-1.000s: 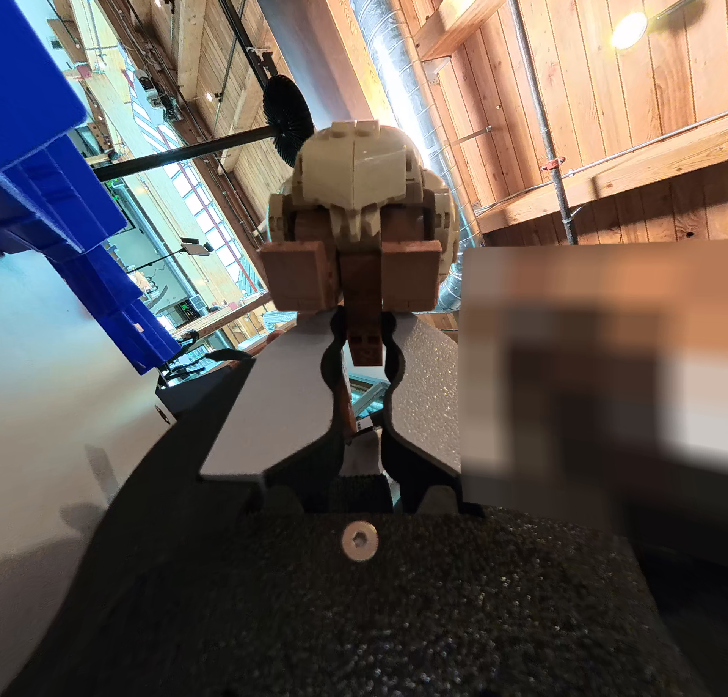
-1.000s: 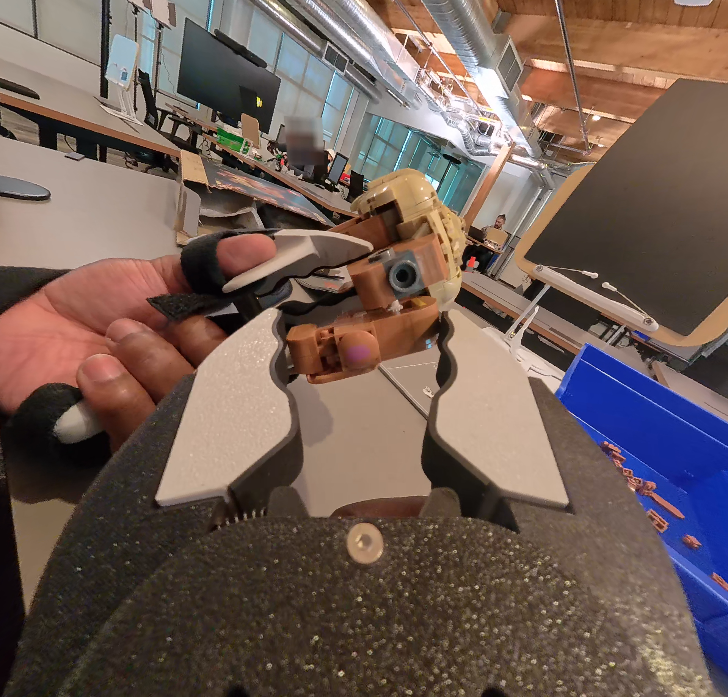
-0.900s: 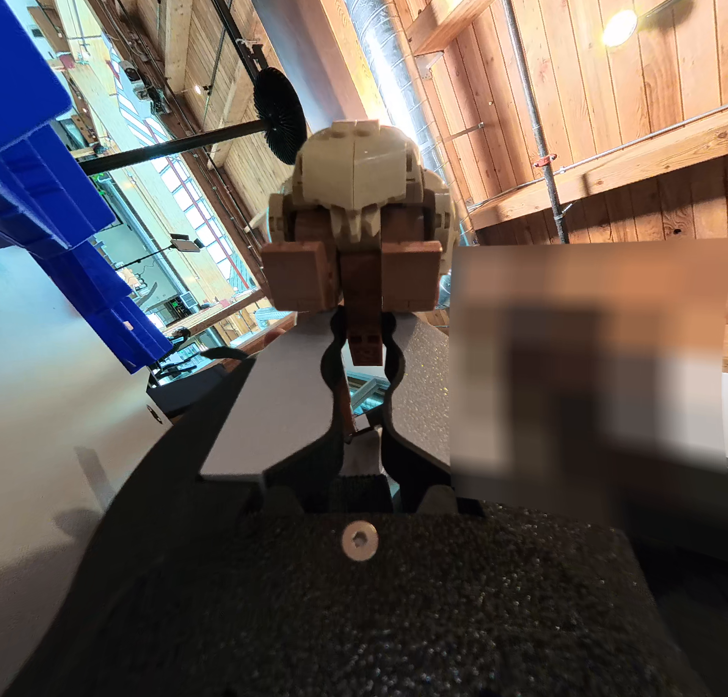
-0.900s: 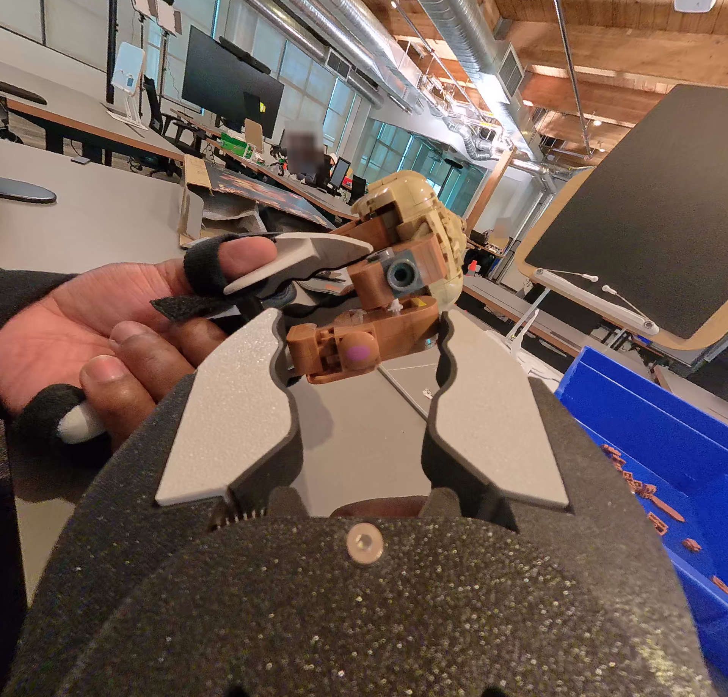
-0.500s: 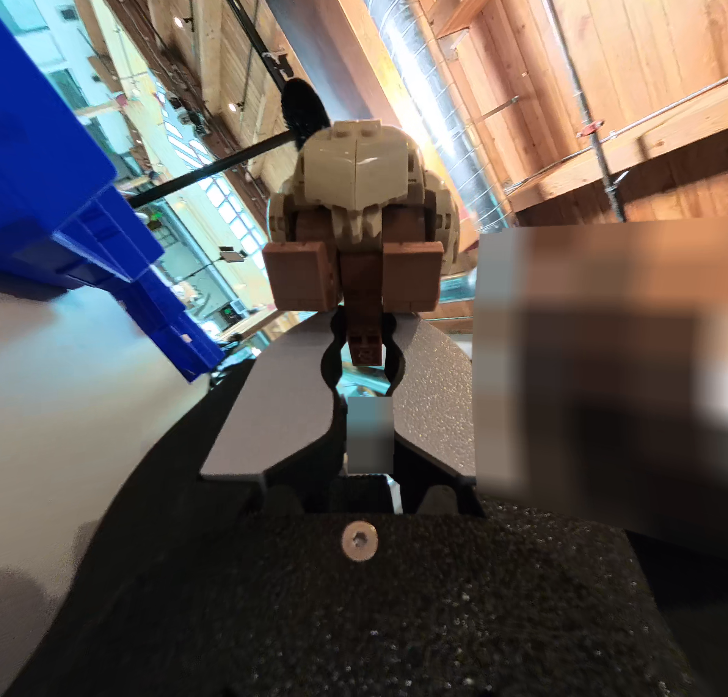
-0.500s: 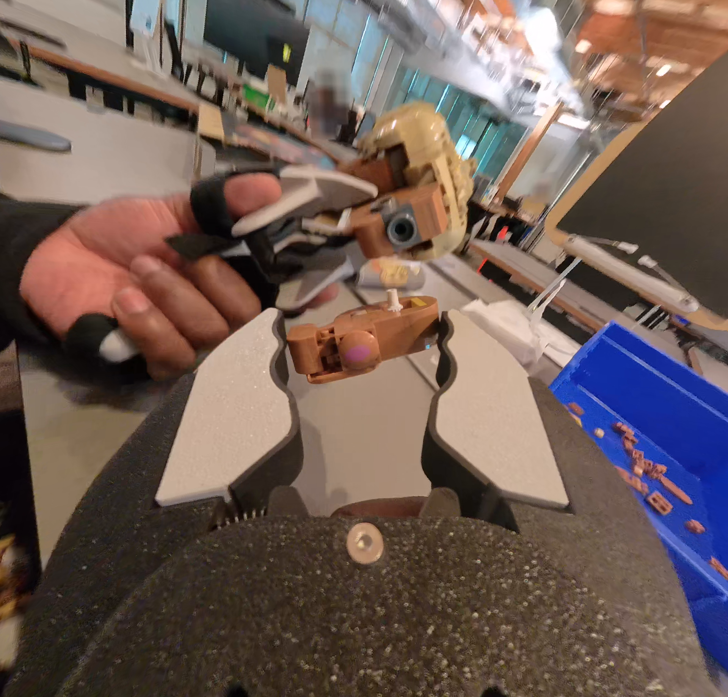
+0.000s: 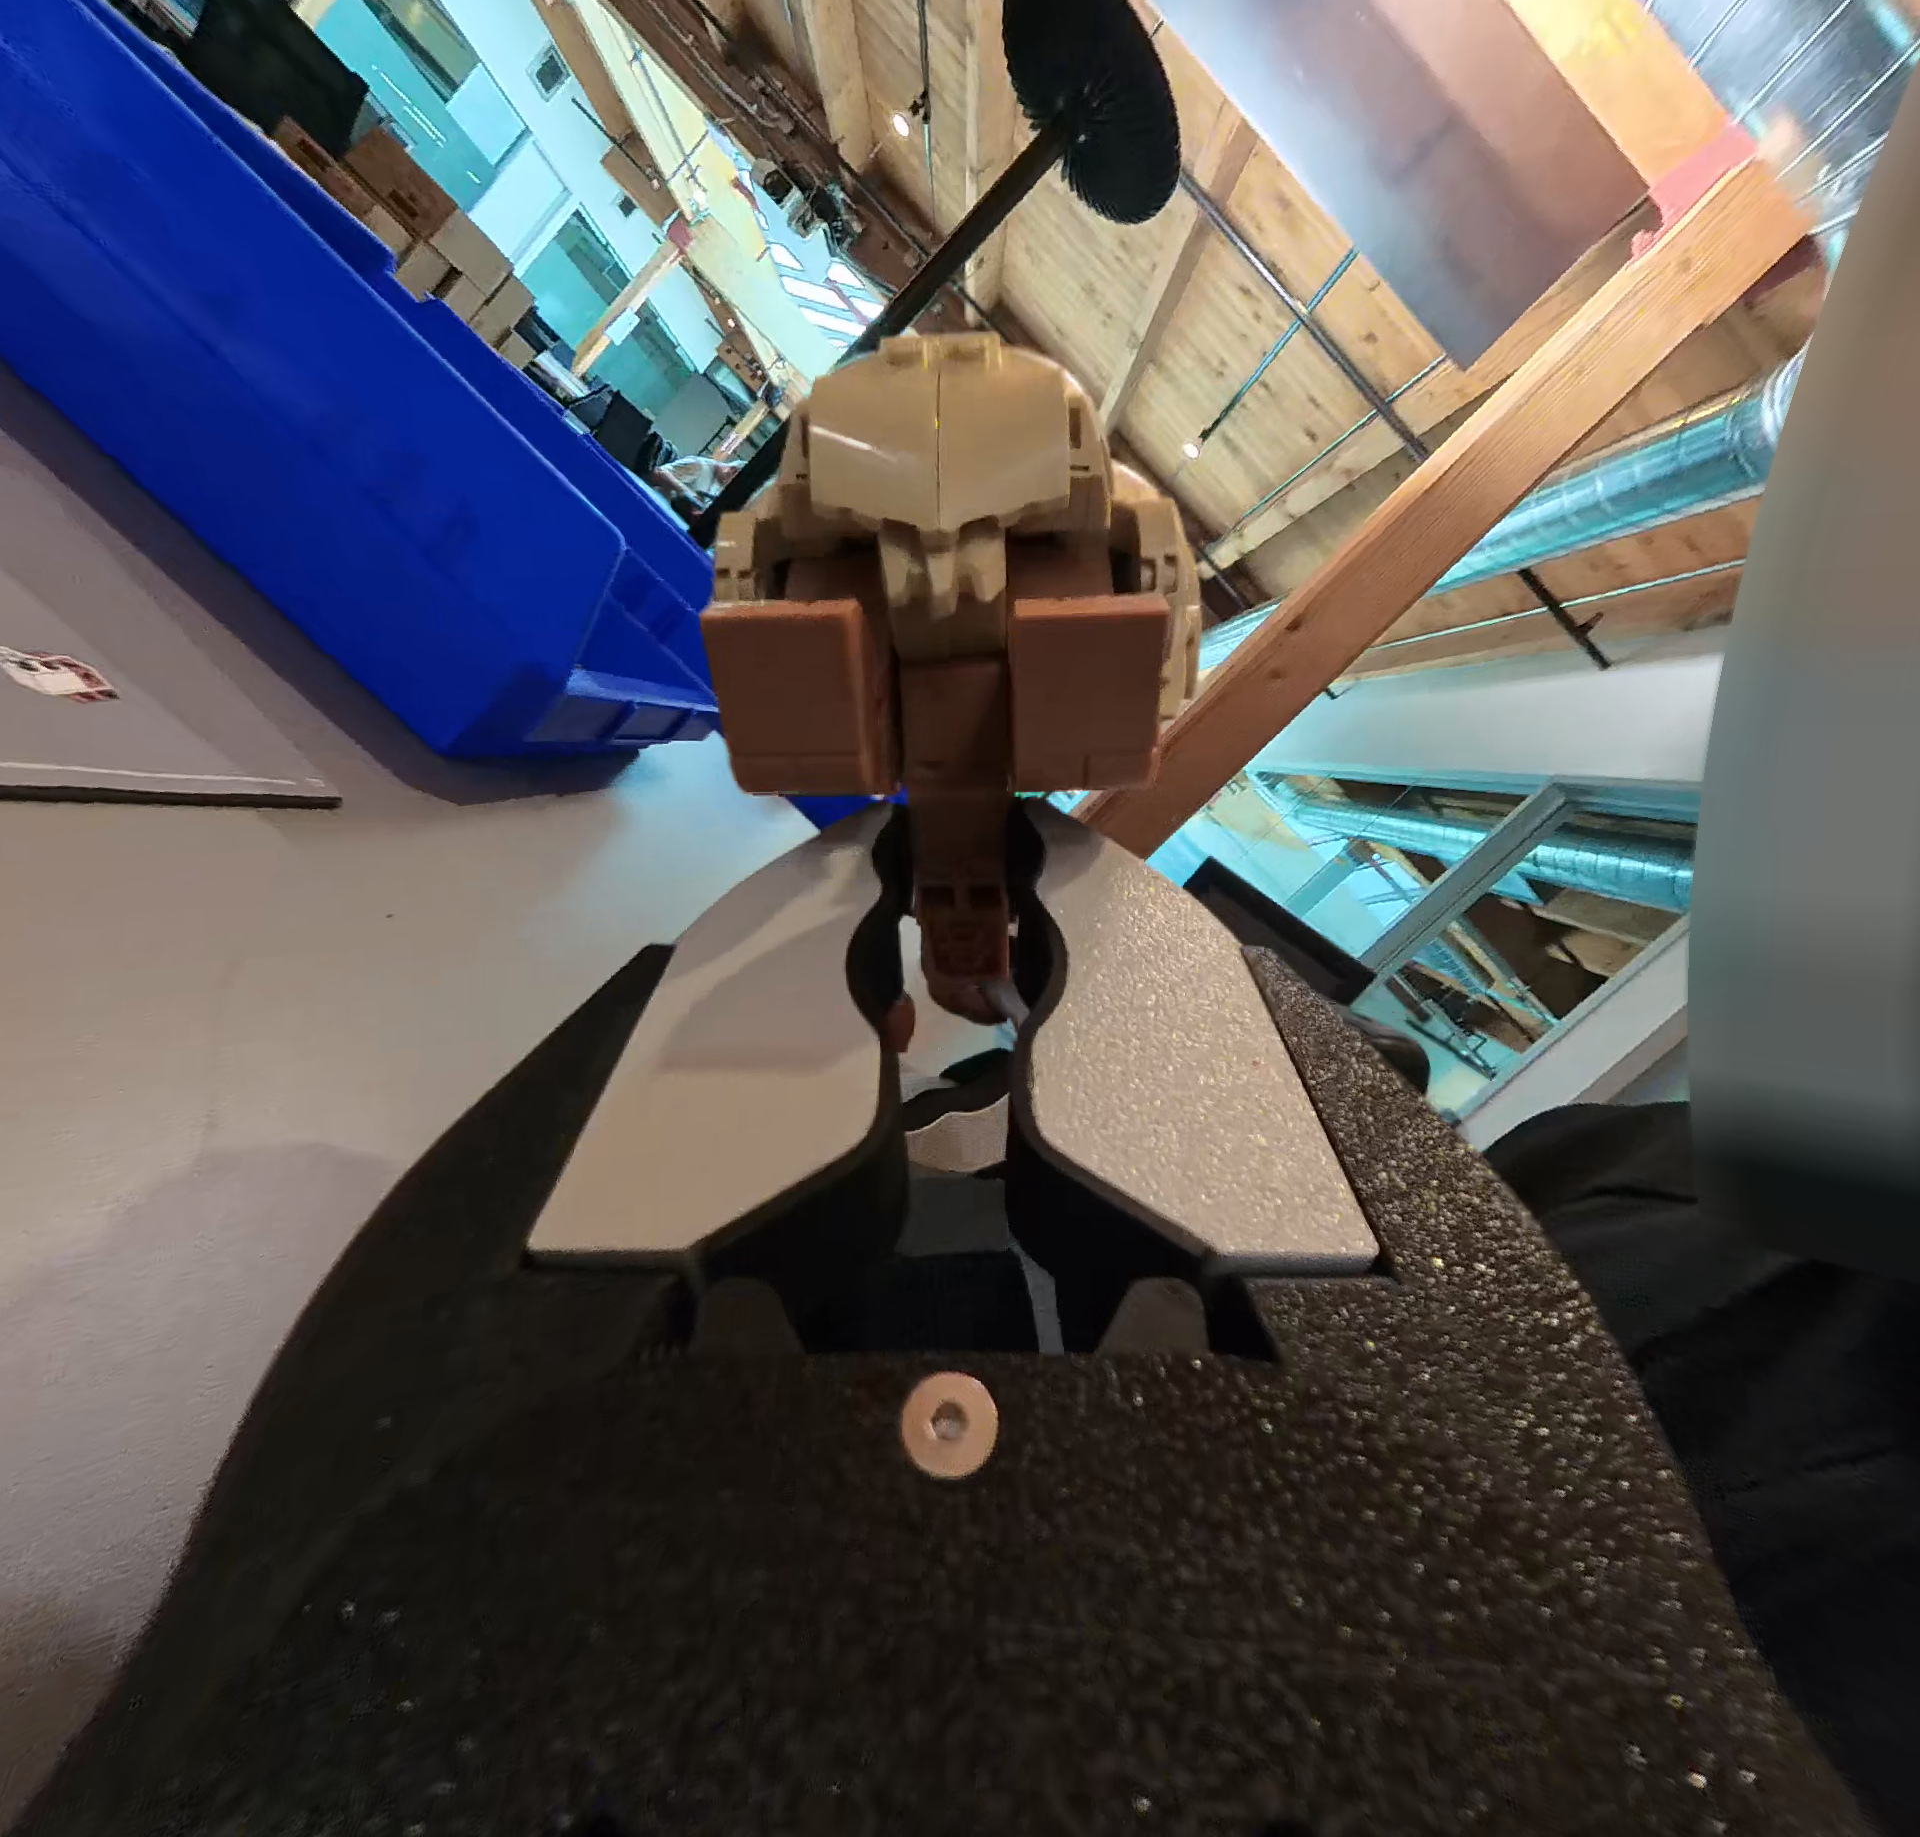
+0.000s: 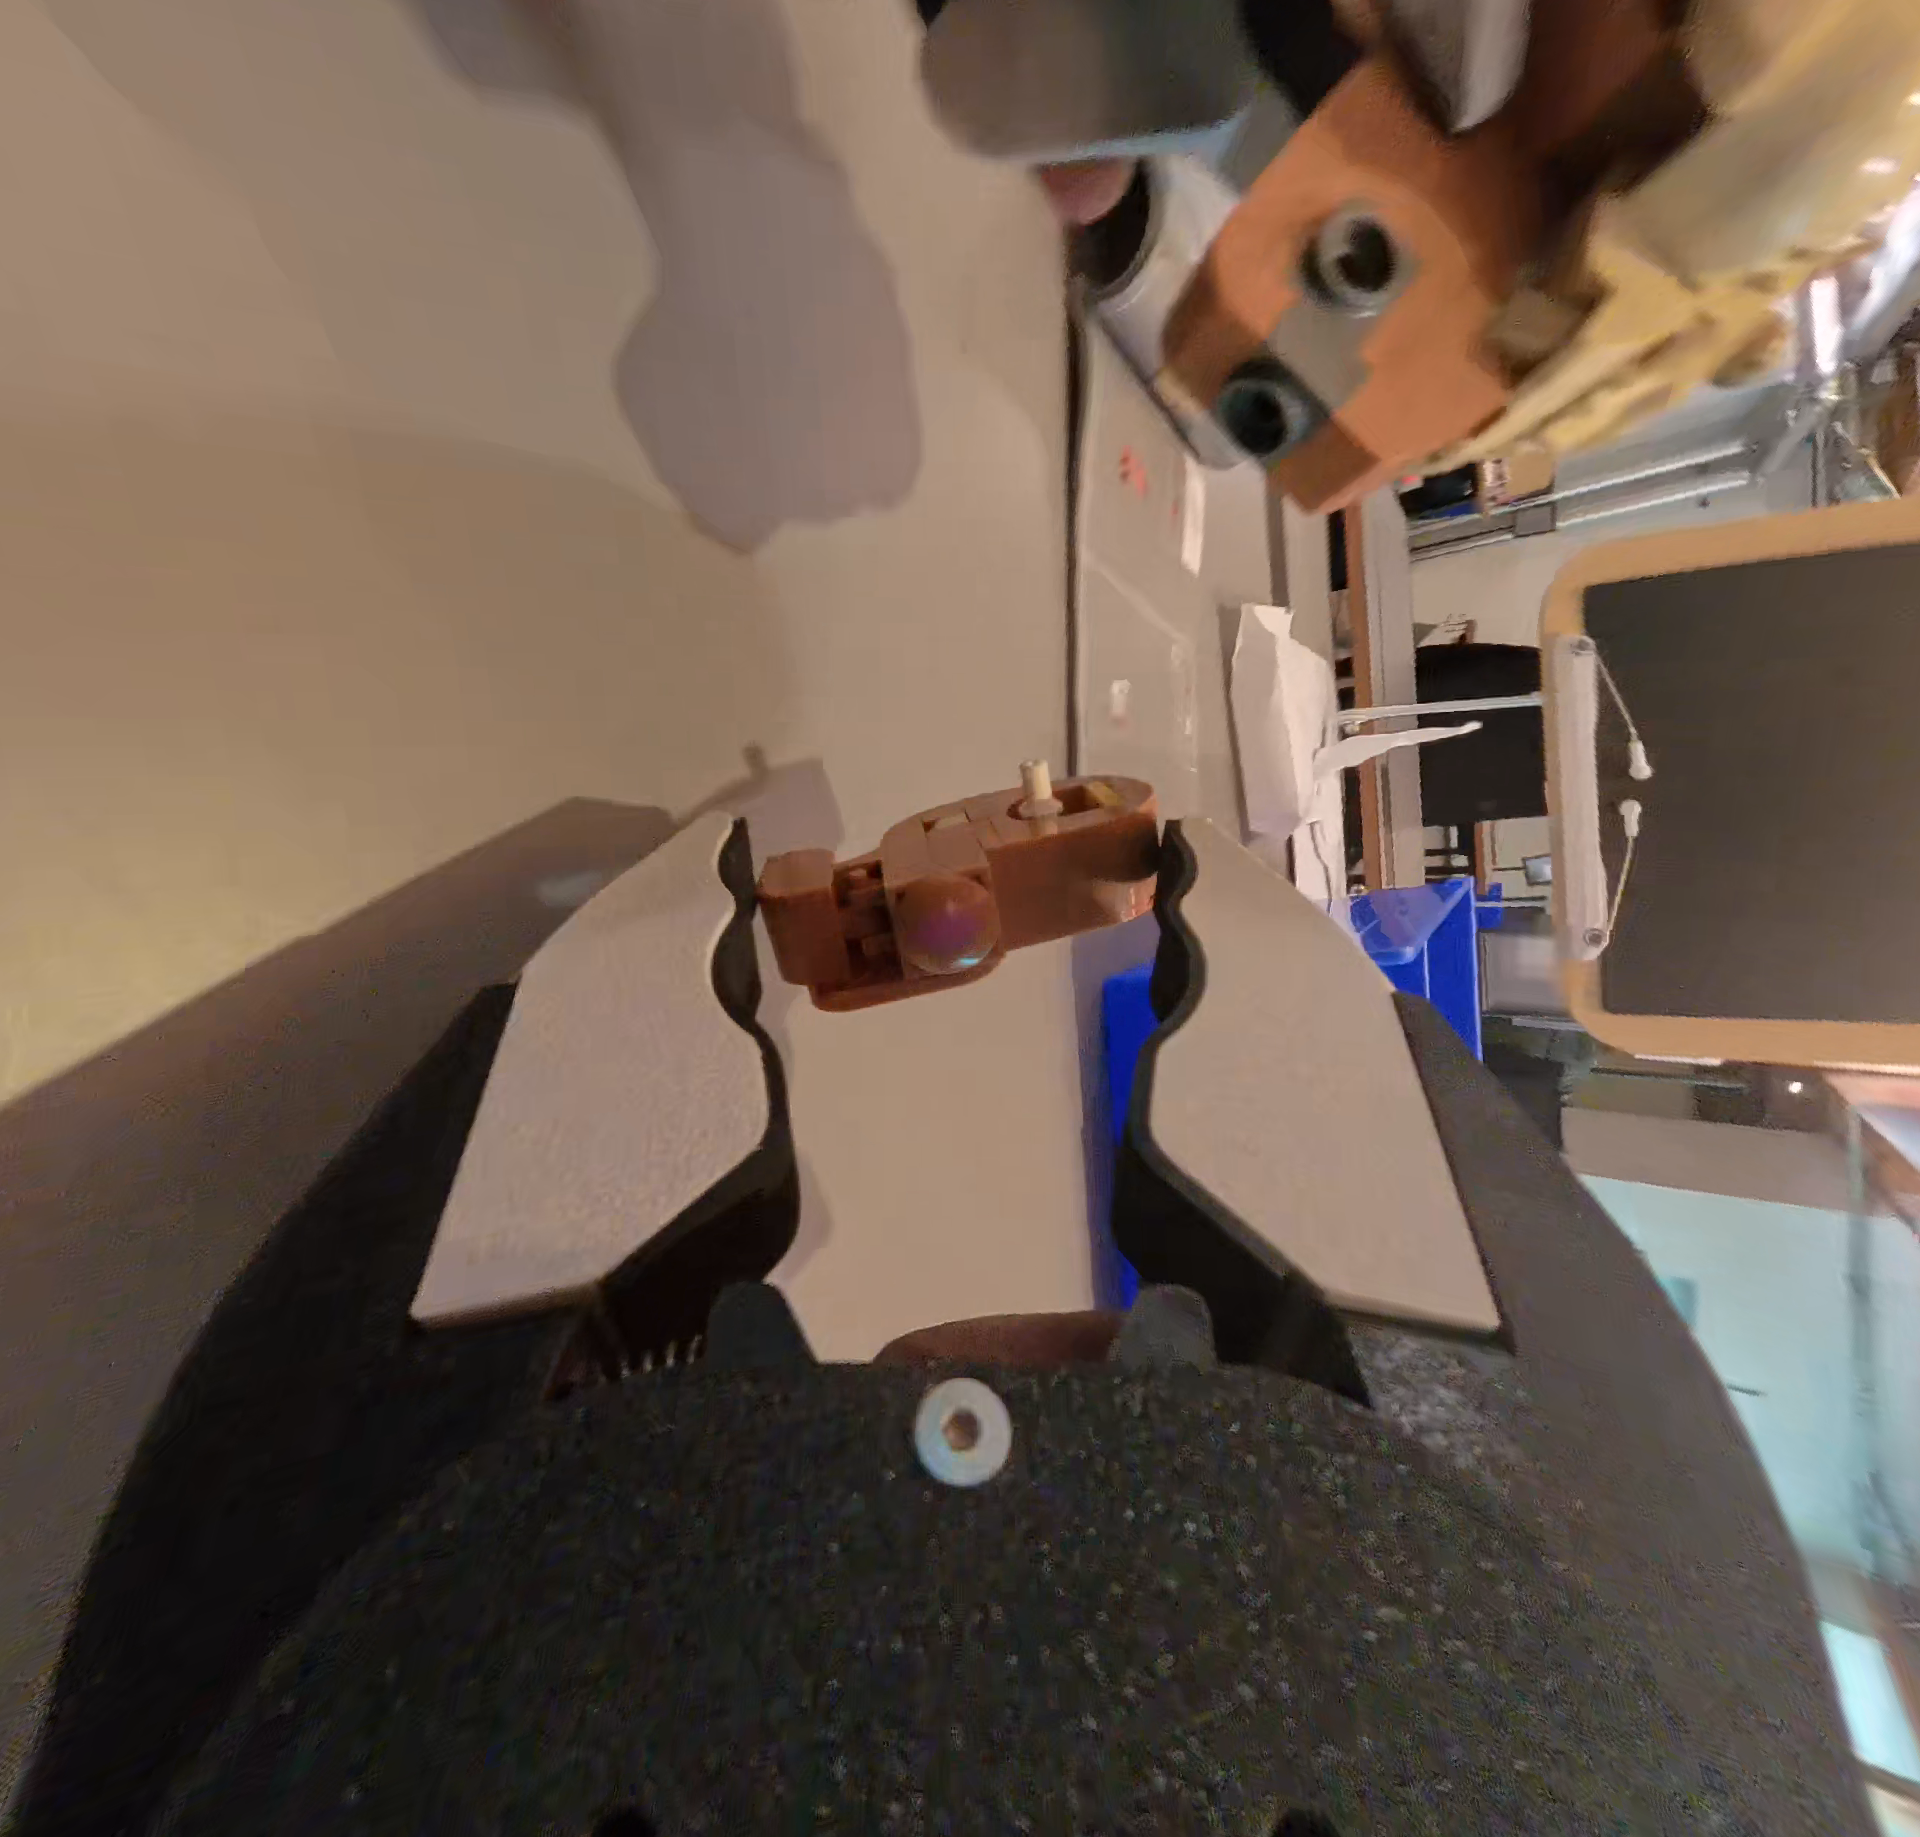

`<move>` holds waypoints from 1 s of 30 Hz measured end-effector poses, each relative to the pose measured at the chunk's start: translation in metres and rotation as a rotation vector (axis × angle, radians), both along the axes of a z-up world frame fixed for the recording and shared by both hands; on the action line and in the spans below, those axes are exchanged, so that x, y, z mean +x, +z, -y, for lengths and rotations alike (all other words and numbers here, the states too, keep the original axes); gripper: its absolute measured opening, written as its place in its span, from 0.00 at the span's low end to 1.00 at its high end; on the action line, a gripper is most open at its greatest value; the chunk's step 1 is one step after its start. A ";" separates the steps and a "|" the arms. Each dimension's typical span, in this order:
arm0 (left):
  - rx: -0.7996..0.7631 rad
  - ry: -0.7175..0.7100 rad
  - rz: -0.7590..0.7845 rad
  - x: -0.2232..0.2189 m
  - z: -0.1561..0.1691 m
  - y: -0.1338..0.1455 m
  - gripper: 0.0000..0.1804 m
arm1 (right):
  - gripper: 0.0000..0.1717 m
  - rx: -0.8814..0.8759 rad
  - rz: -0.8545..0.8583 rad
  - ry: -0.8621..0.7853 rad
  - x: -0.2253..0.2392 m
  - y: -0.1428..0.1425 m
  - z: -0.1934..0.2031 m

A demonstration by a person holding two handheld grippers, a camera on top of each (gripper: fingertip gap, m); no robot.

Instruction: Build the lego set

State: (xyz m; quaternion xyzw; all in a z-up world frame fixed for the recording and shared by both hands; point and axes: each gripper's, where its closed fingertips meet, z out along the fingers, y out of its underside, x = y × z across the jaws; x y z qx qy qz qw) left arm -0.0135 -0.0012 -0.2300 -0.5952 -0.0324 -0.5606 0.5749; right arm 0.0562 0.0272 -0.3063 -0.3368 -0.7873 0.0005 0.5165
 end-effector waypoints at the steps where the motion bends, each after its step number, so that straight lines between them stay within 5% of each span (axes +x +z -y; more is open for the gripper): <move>1: 0.000 0.000 -0.009 0.000 0.000 0.000 0.09 | 0.43 0.018 0.038 0.003 0.002 -0.005 -0.001; 21: -0.010 -0.083 0.040 0.007 0.005 -0.002 0.09 | 0.43 -0.609 0.364 -0.059 0.023 -0.038 0.009; 30: 0.012 -0.102 0.230 -0.004 0.009 0.006 0.09 | 0.42 -0.776 0.174 -0.206 0.015 -0.013 0.013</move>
